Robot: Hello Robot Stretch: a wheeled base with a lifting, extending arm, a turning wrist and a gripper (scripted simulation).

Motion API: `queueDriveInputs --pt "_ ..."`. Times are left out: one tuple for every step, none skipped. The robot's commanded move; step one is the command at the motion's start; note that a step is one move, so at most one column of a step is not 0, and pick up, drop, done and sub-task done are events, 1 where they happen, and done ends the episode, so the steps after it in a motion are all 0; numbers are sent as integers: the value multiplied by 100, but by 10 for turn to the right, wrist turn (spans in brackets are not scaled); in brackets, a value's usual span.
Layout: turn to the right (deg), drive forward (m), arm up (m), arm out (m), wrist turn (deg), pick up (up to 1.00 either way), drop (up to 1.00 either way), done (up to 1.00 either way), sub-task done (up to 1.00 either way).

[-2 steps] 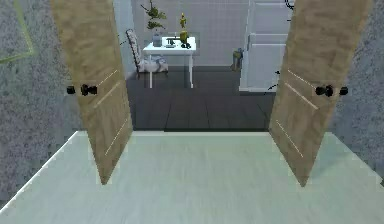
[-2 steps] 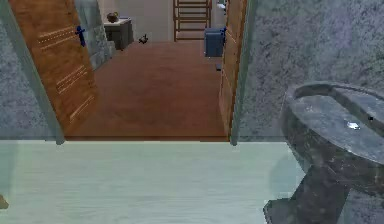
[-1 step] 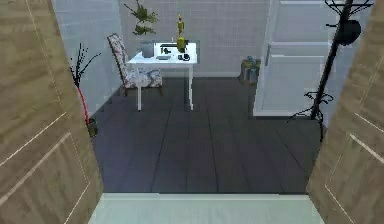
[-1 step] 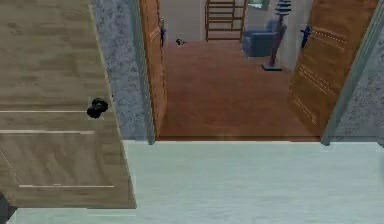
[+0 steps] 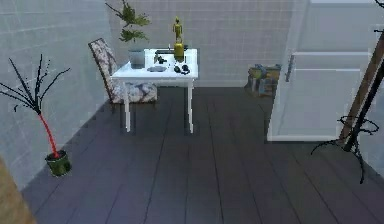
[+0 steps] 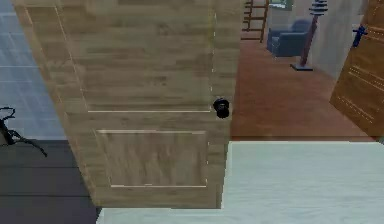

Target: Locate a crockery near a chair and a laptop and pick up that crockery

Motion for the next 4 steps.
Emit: queueDriveInputs --pt "-180 0 0 0 0 0 0 0 0" --pt "0 100 0 0 0 0 0 0 0" --pt "0 65 0 0 0 0 0 0 0" --pt "450 0 0 0 0 0 0 0 0"
